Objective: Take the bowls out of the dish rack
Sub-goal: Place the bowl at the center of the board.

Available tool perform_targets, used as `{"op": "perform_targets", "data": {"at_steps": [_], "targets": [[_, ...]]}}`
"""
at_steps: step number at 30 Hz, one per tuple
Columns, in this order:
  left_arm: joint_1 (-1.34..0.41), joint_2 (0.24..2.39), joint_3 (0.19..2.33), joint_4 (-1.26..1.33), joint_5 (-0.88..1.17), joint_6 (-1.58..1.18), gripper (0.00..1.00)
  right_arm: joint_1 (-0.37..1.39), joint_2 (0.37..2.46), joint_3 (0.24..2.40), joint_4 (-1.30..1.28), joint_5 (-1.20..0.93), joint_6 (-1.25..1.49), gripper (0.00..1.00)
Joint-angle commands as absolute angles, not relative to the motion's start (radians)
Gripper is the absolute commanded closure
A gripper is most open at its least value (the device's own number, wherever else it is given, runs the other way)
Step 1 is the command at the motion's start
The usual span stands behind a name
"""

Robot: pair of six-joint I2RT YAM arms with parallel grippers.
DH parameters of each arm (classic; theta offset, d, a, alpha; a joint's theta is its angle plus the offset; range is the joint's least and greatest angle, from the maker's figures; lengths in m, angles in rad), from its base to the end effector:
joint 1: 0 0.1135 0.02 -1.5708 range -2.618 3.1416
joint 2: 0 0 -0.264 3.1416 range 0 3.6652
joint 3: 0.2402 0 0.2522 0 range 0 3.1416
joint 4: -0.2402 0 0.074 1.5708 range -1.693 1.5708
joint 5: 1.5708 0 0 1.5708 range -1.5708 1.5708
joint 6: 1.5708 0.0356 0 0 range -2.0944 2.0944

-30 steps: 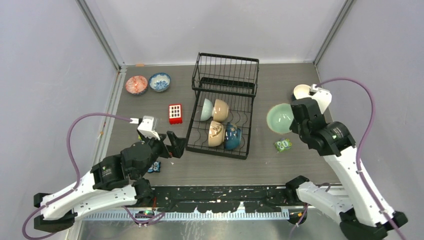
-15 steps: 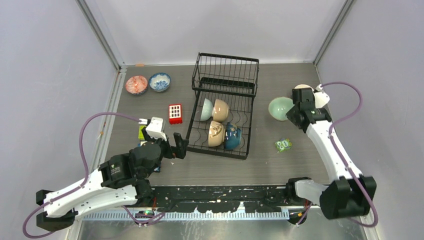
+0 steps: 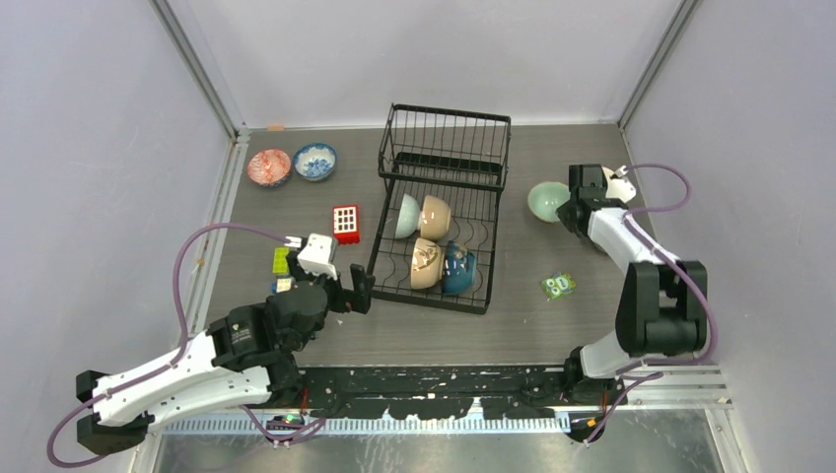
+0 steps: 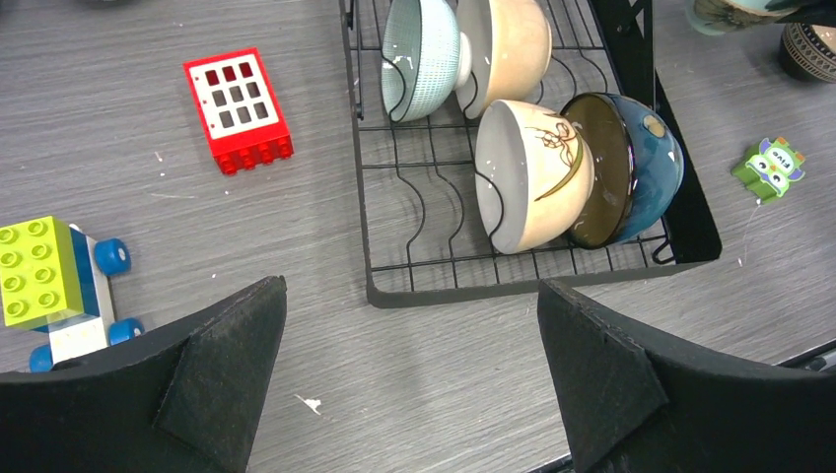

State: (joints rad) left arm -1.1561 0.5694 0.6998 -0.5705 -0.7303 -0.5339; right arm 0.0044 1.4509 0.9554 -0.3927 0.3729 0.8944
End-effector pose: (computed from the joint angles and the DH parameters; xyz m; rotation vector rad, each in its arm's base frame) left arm 0.0716 -0.1036 0.3043 0.1400 1.9098 -0.4109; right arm 0.3001 -0.0117 0.2288 1.1652 2.0738 -0.0370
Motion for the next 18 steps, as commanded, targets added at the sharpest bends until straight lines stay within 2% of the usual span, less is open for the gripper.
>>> {"op": "perform_targets", "data": {"at_steps": [1,6,18], "targets": [[-1.152,0.582,0.701,-0.483,-0.749,-0.529,0.0,-0.029,1.571,1.076,-0.225,0.363,0.974,0.99],[-1.151,0.61,0.699,-0.492,-0.766,-0.557,0.0,-0.047,1.711,1.188,-0.191,0.325,1.005,0.99],[-1.15,0.607,0.667,-0.489,-0.774,-0.582,0.0,-0.051,1.854,1.285,-0.173,0.286,1.019,0.99]]}}
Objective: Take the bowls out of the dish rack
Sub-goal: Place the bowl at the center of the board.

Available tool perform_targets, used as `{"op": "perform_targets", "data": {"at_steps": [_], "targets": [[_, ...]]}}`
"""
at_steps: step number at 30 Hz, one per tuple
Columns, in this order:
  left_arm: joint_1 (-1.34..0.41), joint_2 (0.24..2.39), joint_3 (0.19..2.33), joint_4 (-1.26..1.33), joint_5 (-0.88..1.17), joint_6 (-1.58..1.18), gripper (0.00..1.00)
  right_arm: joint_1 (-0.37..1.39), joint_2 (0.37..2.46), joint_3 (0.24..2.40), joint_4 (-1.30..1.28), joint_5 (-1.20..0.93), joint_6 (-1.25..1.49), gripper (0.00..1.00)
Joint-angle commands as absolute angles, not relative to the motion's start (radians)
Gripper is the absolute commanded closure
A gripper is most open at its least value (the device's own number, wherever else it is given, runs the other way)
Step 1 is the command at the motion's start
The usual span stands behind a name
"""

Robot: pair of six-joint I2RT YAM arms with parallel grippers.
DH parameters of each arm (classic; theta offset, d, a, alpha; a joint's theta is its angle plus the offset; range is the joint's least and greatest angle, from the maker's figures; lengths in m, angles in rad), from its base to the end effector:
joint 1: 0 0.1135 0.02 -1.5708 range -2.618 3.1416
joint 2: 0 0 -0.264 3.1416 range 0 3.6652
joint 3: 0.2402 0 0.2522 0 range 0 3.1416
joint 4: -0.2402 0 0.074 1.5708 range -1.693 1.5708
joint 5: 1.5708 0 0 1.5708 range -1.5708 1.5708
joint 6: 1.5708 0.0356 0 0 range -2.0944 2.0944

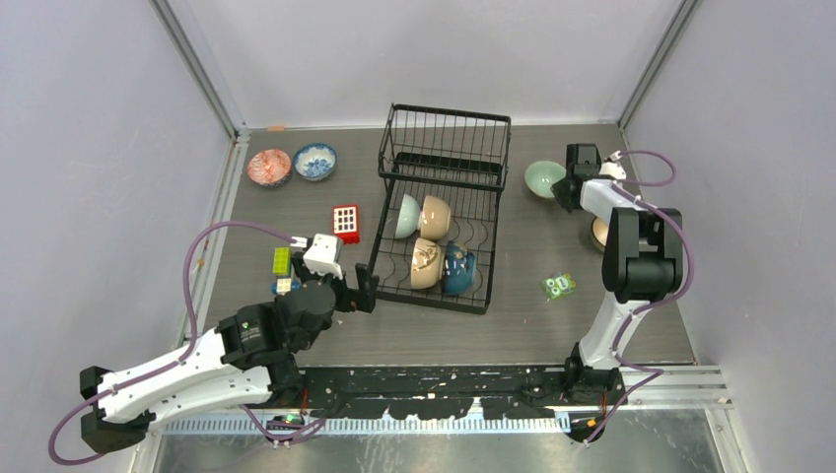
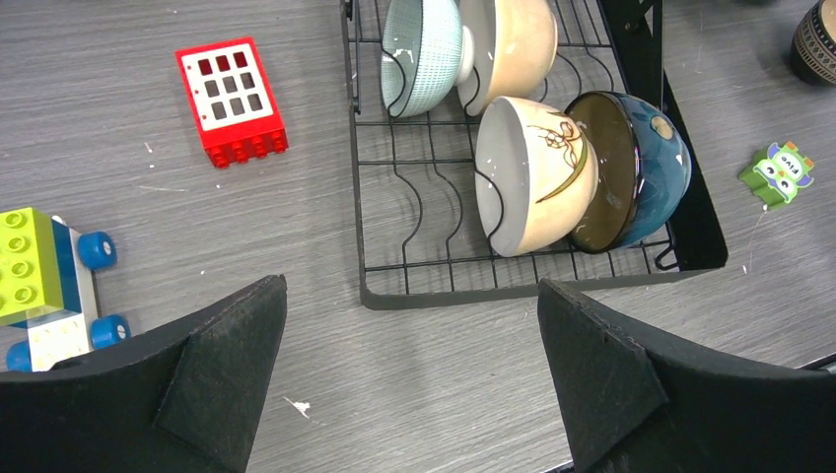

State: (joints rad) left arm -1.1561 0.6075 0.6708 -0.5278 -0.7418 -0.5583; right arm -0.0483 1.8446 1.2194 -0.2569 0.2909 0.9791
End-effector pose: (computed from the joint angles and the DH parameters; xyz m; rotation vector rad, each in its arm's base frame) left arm 0.0758 -0.1125 0.2947 0.1218 1.9236 -0.3978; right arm 0.3929 -0.0292 0.1895 1.2899 2.0293 0.0721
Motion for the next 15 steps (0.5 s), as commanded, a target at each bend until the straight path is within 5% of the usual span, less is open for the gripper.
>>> {"op": "perform_targets", "data": {"at_steps": [1,15], "targets": [[-1.15,0.606,0.667,-0.49,-0.773,-0.582,0.0,-0.05,1.863,1.293,-0.173,0.283,1.018,0.99],[-1.15,0.624,0.658,-0.478,-0.794,-0.561,0.0,-0.051,1.92,1.351,-0.228,0.258,0.979,0.95]]}}
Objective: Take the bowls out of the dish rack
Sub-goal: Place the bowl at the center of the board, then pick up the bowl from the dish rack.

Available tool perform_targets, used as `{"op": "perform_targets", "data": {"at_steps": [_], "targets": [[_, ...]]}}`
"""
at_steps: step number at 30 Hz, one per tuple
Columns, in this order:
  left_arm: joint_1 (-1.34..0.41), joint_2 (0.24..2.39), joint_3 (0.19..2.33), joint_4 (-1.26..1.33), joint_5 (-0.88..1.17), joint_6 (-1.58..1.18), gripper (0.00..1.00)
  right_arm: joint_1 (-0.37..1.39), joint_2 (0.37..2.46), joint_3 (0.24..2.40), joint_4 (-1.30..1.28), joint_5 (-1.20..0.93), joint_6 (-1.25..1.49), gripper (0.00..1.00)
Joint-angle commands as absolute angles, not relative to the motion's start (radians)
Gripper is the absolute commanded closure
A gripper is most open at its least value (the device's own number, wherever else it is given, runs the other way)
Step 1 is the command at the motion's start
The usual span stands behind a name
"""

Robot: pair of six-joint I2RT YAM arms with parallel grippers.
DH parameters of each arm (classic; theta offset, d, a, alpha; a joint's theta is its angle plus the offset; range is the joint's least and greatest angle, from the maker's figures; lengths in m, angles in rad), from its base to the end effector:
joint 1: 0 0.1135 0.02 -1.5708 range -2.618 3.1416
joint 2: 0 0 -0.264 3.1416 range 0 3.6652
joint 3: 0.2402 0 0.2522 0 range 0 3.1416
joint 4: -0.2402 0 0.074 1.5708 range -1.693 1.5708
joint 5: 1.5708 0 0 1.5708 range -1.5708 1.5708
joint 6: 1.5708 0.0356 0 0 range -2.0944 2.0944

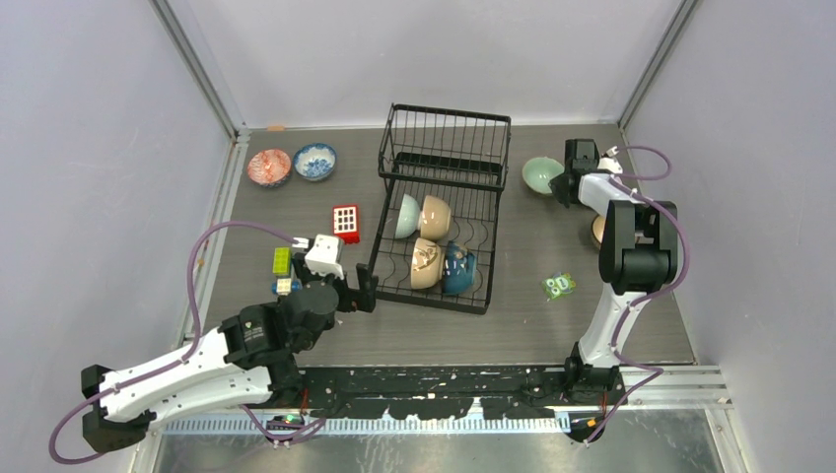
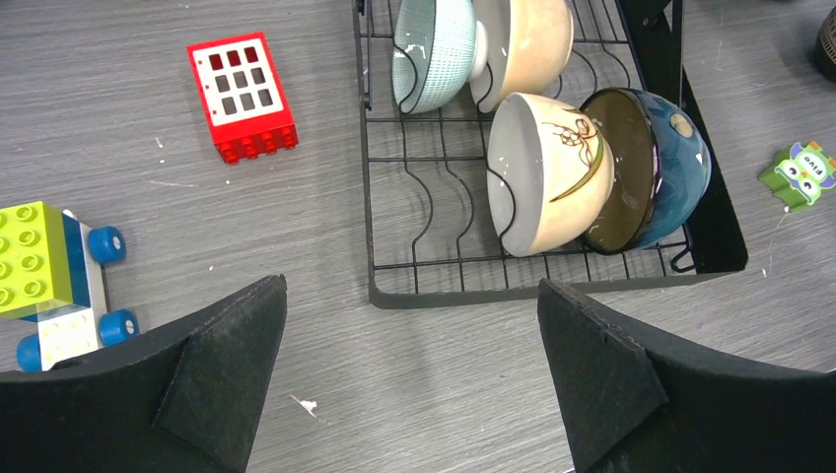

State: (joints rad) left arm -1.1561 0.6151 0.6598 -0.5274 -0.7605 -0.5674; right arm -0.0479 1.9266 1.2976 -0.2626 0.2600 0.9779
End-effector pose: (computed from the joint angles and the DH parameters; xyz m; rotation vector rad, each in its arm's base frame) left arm 0.0768 -0.1135 0.2904 0.1103 1.9284 -0.3734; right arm 0.4125 -0.0289 0.1810 1.2858 2.0552 0.1006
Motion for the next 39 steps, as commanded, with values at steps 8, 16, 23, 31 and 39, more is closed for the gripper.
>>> {"op": "perform_targets", "data": {"at_steps": [8,16,23,31,39], "targets": [[-1.15,0.635,0.654,-0.461,-0.789,-0.56,0.0,-0.051,1.932,1.357,-0.248,0.233,0.958,0.7],[-1.15,0.633,0.66,-0.465,-0.786,-0.56,0.0,-0.051,1.908,1.346,-0.265,0.223,0.934,0.5],[-1.15,0.633,0.661,-0.457,-0.761,-0.551,0.0,-0.049,1.815,1.351,-0.291,0.217,0.877,0.31],[-1.15,0.661,0.672,-0.429,-0.69,-0.541,0.0,-0.048,1.626,1.334,-0.357,0.227,0.806,0.0],[-1.15,0.683,0.668,-0.366,-0.646,-0.542,0.0,0.064,1.242,1.249,-0.474,0.297,0.75,0.0]]}}
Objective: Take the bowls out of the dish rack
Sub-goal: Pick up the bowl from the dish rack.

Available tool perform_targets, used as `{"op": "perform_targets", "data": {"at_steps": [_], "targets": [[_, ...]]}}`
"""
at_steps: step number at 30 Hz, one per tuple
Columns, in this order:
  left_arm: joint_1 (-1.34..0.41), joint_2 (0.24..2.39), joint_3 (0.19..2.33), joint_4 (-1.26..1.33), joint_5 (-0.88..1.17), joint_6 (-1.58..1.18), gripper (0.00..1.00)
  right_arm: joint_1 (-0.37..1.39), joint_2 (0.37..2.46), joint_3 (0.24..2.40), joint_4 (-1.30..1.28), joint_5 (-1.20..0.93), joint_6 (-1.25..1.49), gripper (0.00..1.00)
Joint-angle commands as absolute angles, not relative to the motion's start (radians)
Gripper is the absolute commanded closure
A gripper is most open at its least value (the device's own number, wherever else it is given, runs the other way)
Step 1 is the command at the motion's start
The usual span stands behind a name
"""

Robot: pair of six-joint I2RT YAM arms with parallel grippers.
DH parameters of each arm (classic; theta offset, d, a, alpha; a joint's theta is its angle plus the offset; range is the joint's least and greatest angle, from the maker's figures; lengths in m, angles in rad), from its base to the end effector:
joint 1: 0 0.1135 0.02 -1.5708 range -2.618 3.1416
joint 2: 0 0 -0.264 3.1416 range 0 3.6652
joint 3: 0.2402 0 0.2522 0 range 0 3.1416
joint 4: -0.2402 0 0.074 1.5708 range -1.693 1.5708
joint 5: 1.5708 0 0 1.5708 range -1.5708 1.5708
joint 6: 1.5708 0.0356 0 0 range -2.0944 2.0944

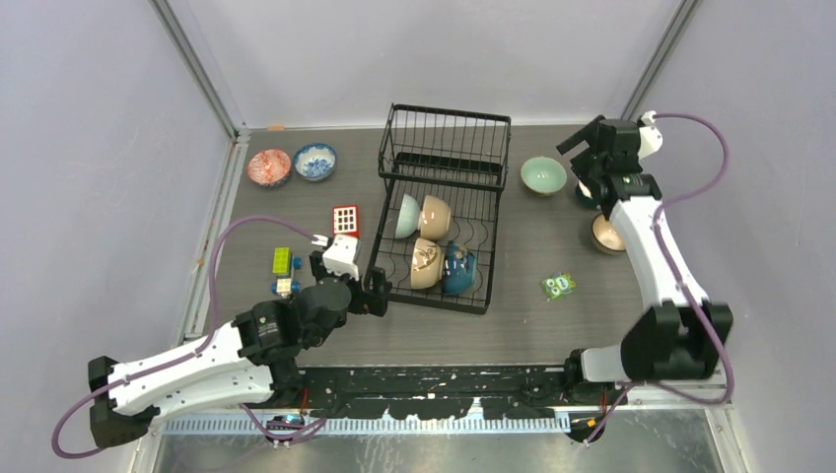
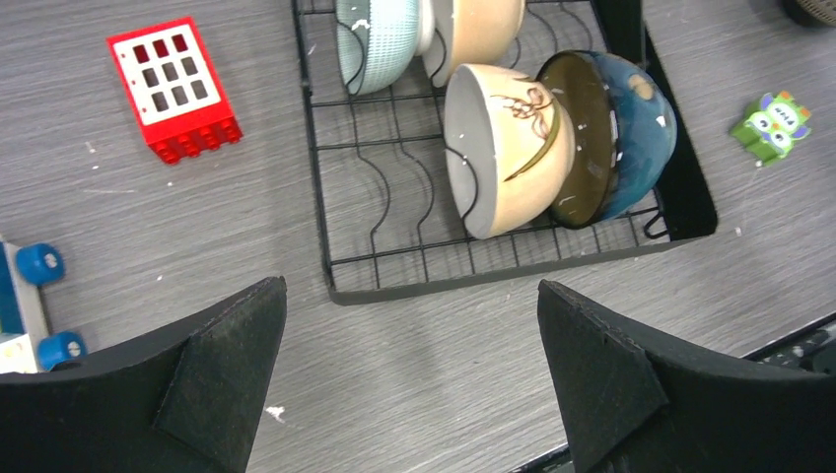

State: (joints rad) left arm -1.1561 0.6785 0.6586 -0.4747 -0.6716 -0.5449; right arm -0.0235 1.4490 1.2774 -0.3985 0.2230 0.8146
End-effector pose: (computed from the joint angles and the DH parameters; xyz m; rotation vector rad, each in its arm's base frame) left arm 0.0808 -0.1286 0.2859 0.1977 1.9655 -0.4223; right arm 0.3308 -0.0157 0.3342 0.9856 1.8923 0.2286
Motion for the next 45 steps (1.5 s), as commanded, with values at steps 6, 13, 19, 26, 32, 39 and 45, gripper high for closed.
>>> {"op": "perform_targets", "data": {"at_steps": [6,13,19,26,32,39,45], "targets": [[-1.149,0.794,0.73,-0.361,-0.548,-0.577,0.0,0.27,0.917,1.14,-0.562,0.295,0.564,0.0],[-1.081,0.895,0.771,-0.358,-0.438,-0.653,0.0,0.291,0.726,0.875,-0.61,-0.056,0.637,0.02],[-0.823,0.95,0.743,-0.258,-0.058,-0.749,0.02,0.292,0.626,0.629,-0.514,-0.222,0.698,0.03],[-0.706,1.11,0.744,-0.015,0.233,-0.829,0.08,0.292,0.614,0.538,-0.448,-0.28,0.685,0.03],[-0.598,1.142,0.647,0.188,0.347,-0.924,0.14,0.294,0.603,0.499,-0.372,-0.306,0.73,0.02],[-0.535,1.203,0.608,0.327,0.439,-0.931,0.2,0.294,0.583,0.483,-0.335,-0.327,0.762,0.02],[-0.494,1.271,0.541,0.499,0.509,-0.968,0.27,0.292,0.575,0.475,-0.31,-0.34,0.786,0.02]]}}
